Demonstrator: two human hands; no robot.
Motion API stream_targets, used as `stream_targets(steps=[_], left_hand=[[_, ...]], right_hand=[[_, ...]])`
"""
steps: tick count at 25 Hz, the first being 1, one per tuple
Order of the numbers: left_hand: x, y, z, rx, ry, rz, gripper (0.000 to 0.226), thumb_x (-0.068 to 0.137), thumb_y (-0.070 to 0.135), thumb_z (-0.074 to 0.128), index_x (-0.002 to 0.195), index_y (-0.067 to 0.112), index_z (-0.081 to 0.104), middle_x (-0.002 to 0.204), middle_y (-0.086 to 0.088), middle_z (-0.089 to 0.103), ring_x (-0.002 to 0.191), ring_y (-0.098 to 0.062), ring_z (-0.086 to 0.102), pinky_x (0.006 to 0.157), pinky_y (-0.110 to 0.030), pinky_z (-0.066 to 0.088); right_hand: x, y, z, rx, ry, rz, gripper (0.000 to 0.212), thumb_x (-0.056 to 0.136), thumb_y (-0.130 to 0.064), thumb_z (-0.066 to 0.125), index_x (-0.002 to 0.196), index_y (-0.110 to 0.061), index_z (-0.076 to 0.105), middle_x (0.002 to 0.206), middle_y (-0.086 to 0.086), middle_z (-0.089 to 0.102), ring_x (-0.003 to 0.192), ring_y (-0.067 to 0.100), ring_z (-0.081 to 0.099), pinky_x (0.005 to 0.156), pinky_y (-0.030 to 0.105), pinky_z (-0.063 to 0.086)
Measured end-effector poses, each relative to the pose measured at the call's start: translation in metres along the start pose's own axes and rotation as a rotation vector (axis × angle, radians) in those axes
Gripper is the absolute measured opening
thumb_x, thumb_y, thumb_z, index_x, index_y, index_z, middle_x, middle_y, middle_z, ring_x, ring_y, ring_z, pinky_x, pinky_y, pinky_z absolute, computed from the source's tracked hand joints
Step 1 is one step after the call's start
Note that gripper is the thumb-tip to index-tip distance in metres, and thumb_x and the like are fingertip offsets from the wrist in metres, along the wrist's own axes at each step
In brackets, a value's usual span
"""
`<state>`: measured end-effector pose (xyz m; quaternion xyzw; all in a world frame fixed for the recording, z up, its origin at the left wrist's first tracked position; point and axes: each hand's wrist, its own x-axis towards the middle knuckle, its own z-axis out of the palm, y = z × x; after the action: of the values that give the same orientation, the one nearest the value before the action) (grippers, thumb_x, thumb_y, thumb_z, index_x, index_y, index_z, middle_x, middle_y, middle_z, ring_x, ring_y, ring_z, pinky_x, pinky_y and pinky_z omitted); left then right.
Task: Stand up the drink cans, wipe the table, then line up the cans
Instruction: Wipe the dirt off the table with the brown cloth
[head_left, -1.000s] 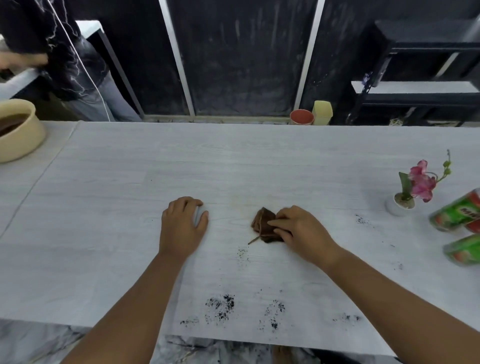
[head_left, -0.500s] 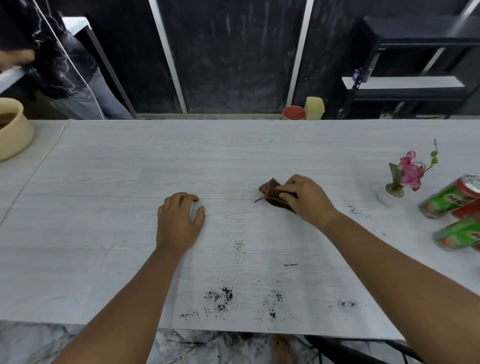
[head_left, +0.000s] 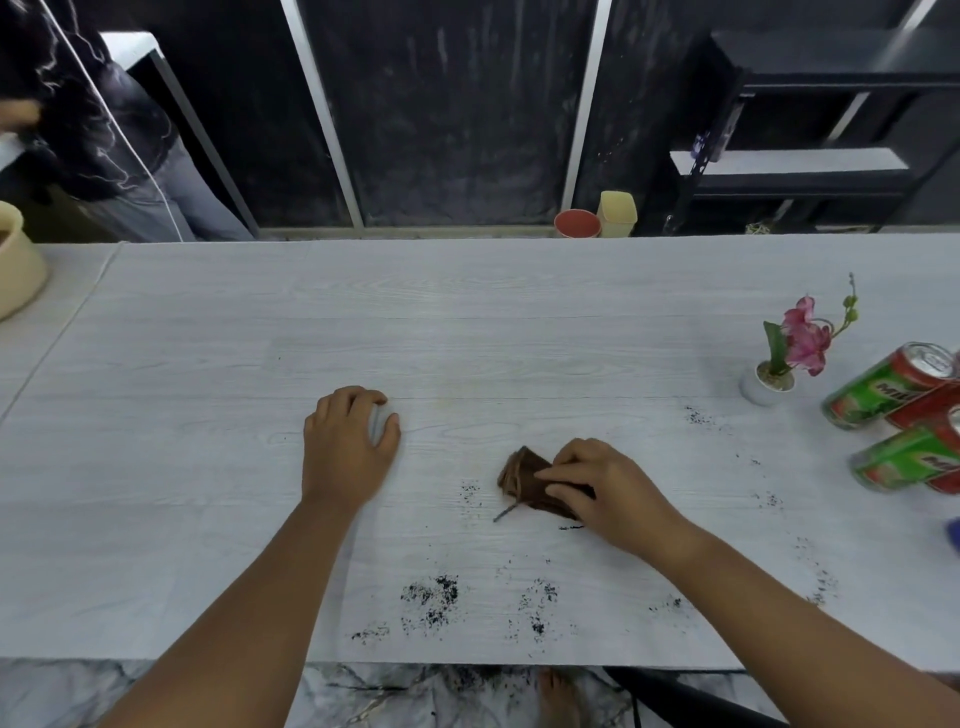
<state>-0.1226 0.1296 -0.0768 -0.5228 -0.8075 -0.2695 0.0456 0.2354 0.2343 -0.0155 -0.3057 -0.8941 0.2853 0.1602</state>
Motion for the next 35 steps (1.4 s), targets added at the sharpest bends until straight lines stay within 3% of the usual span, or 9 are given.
stream_targets(steps=[3, 7, 13, 19, 23, 26, 30, 33, 35], left_hand=[[0.0, -0.002, 0.002, 0.012, -0.004, 0.002, 0.03, 0.098, 0.047, 0.059, 0.121, 0.03, 0.065, 0.127, 0.01, 0.06, 0.12, -0.021, 0.057, 0.1, -0.044, 0.045], [0.001, -0.004, 0.004, 0.033, -0.008, 0.004, 0.03, 0.099, 0.048, 0.058, 0.122, 0.031, 0.064, 0.127, 0.011, 0.058, 0.12, -0.021, 0.056, 0.099, -0.044, 0.045], [0.001, -0.004, 0.005, 0.041, -0.003, 0.01, 0.03, 0.099, 0.049, 0.057, 0.121, 0.031, 0.063, 0.127, 0.01, 0.058, 0.119, -0.021, 0.056, 0.099, -0.044, 0.045], [0.0, -0.002, 0.005, 0.051, 0.0, 0.011, 0.03, 0.099, 0.049, 0.056, 0.121, 0.03, 0.065, 0.126, 0.009, 0.058, 0.119, -0.021, 0.055, 0.098, -0.045, 0.045], [0.0, -0.002, 0.005, 0.039, 0.007, 0.013, 0.031, 0.099, 0.049, 0.056, 0.121, 0.029, 0.065, 0.125, 0.009, 0.058, 0.118, -0.022, 0.055, 0.097, -0.045, 0.045], [0.0, -0.002, 0.007, 0.036, 0.014, 0.017, 0.031, 0.098, 0.049, 0.056, 0.12, 0.029, 0.065, 0.125, 0.009, 0.059, 0.117, -0.023, 0.056, 0.096, -0.045, 0.045], [0.001, -0.003, 0.007, 0.031, 0.008, -0.002, 0.029, 0.097, 0.049, 0.057, 0.119, 0.031, 0.064, 0.124, 0.011, 0.058, 0.118, -0.022, 0.055, 0.098, -0.045, 0.045], [0.001, -0.004, 0.007, 0.025, 0.003, -0.003, 0.029, 0.097, 0.049, 0.057, 0.119, 0.032, 0.064, 0.125, 0.012, 0.057, 0.119, -0.021, 0.055, 0.099, -0.045, 0.044], [0.001, -0.005, 0.007, 0.023, -0.005, -0.002, 0.029, 0.098, 0.05, 0.056, 0.119, 0.032, 0.064, 0.125, 0.013, 0.056, 0.119, -0.021, 0.054, 0.1, -0.045, 0.044]], right_hand=[[0.01, 0.019, -0.037, 0.013, 0.214, 0.134, 0.023, 0.092, -0.01, 0.081, 0.115, -0.015, 0.084, 0.101, 0.001, 0.069, 0.093, 0.017, 0.063, 0.086, 0.027, 0.05], [0.038, 0.079, -0.1, -0.297, 0.452, 0.38, 0.02, 0.098, -0.012, 0.072, 0.115, -0.007, 0.082, 0.104, 0.015, 0.068, 0.098, 0.036, 0.064, 0.082, 0.038, 0.054], [0.036, 0.108, -0.086, -0.506, 0.285, 0.542, 0.024, 0.102, -0.007, 0.059, 0.114, -0.001, 0.079, 0.108, 0.021, 0.067, 0.102, 0.042, 0.059, 0.08, 0.046, 0.052], [-0.007, 0.032, -0.029, -0.33, 0.288, 0.295, 0.016, 0.092, -0.009, 0.078, 0.107, -0.009, 0.084, 0.098, 0.011, 0.072, 0.091, 0.035, 0.064, 0.075, 0.042, 0.055], [-0.032, -0.008, 0.004, -0.18, 0.175, 0.145, 0.024, 0.09, -0.006, 0.081, 0.113, -0.011, 0.084, 0.102, 0.007, 0.074, 0.093, 0.03, 0.066, 0.079, 0.04, 0.058], [-0.028, -0.003, -0.012, -0.033, 0.211, 0.232, 0.024, 0.096, -0.011, 0.076, 0.12, -0.013, 0.082, 0.104, 0.005, 0.072, 0.098, 0.025, 0.064, 0.089, 0.036, 0.053], [-0.007, 0.044, -0.064, -0.125, 0.439, 0.451, 0.024, 0.099, -0.011, 0.071, 0.12, -0.014, 0.081, 0.1, 0.008, 0.068, 0.092, 0.029, 0.065, 0.079, 0.034, 0.05], [-0.005, 0.06, -0.068, -0.259, 0.348, 0.597, 0.025, 0.102, -0.012, 0.065, 0.122, -0.012, 0.08, 0.105, 0.013, 0.067, 0.098, 0.034, 0.061, 0.081, 0.037, 0.051], [-0.01, 0.045, -0.049, -0.29, 0.304, 0.503, 0.024, 0.1, -0.012, 0.069, 0.12, -0.012, 0.081, 0.106, 0.013, 0.068, 0.1, 0.034, 0.059, 0.084, 0.04, 0.051]])
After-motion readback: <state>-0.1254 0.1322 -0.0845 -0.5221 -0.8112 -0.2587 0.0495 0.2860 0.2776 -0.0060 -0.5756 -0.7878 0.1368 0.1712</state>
